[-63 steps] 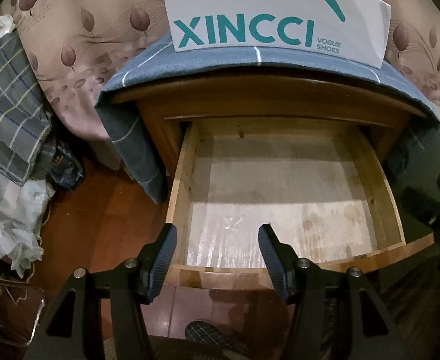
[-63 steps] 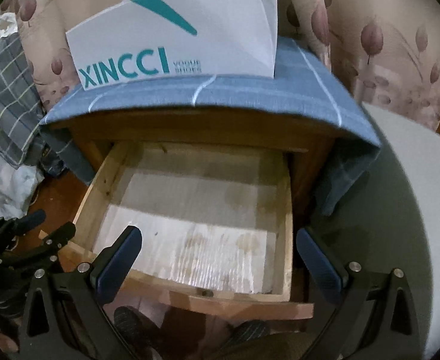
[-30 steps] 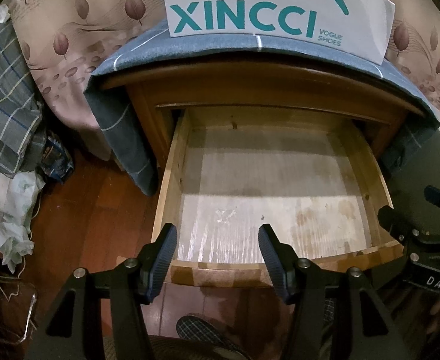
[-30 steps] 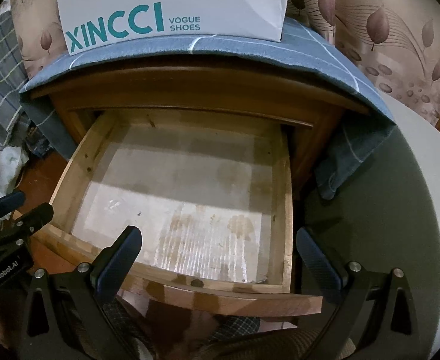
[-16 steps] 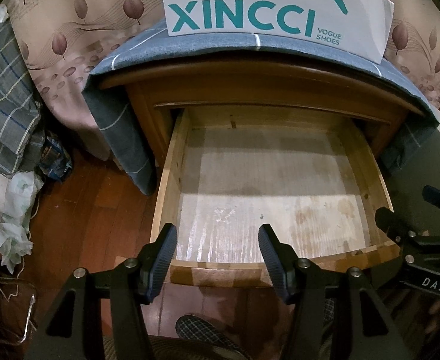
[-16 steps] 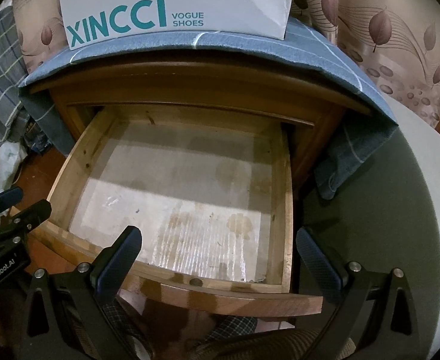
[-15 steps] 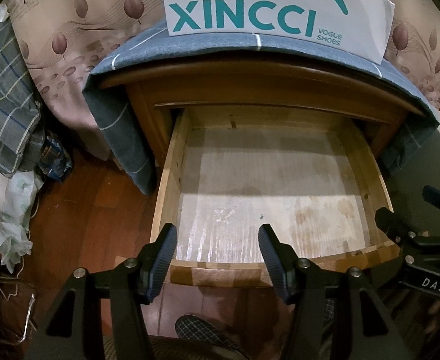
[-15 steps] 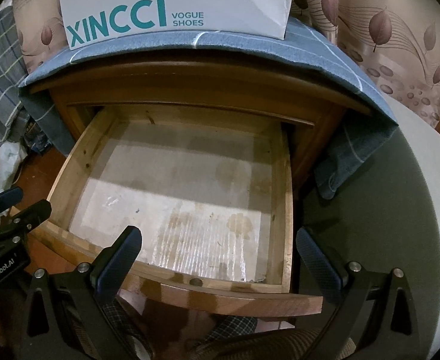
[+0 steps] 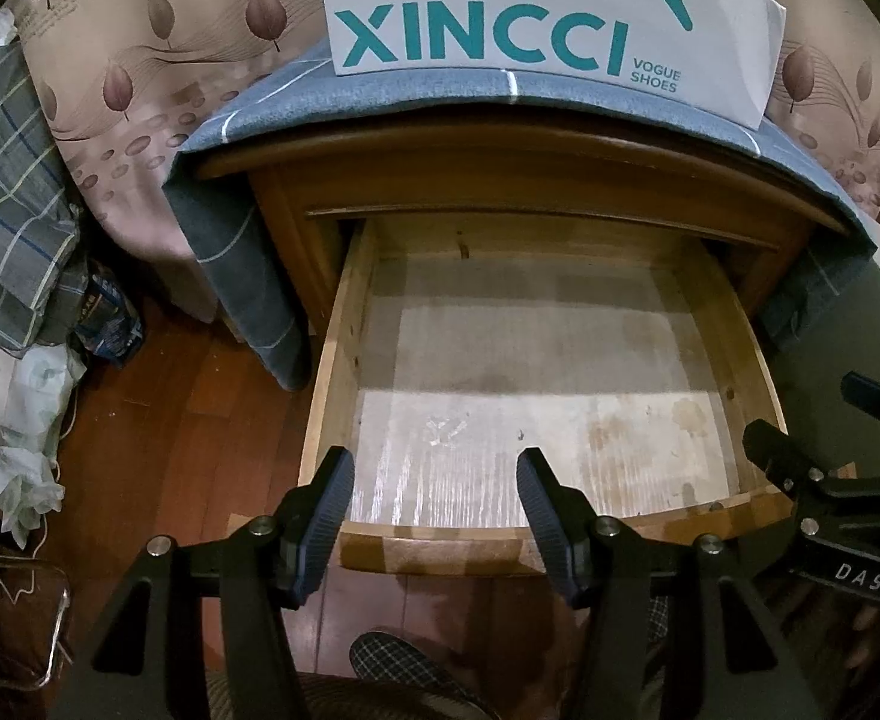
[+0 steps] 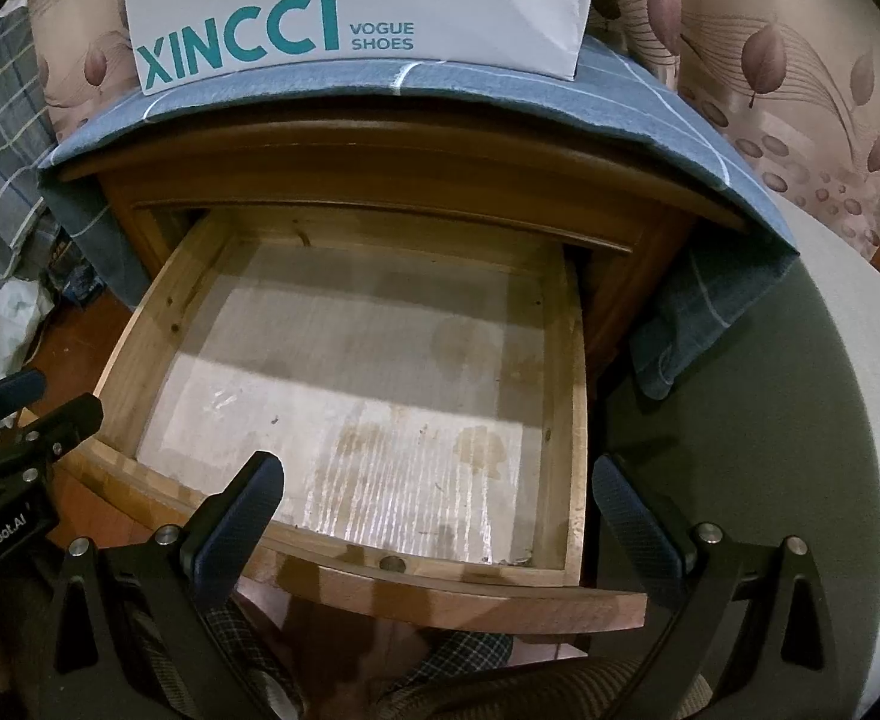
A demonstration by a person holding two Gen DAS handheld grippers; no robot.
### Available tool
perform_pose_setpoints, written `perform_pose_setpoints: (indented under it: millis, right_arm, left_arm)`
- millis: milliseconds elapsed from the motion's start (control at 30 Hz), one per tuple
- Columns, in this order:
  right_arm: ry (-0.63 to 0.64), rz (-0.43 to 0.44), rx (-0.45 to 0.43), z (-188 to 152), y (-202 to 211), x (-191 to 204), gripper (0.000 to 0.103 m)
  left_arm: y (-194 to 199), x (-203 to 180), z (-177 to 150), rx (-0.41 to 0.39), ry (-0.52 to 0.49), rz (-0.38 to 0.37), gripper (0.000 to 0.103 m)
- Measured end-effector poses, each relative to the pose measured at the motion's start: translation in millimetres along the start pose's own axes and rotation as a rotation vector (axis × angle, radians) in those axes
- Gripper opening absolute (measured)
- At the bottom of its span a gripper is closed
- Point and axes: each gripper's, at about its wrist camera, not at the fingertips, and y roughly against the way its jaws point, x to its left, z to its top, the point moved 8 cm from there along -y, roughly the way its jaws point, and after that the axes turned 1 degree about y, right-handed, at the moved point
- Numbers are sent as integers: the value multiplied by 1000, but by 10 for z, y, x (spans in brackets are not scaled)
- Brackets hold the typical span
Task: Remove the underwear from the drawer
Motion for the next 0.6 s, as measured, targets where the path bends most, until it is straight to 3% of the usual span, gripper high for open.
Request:
perform_pose_setpoints:
  millis: [600]
  right_arm:
    - [10,1,1,-8,-18,15,102]
  left_arm:
    - [23,-13,-1,-5,-2,8,58]
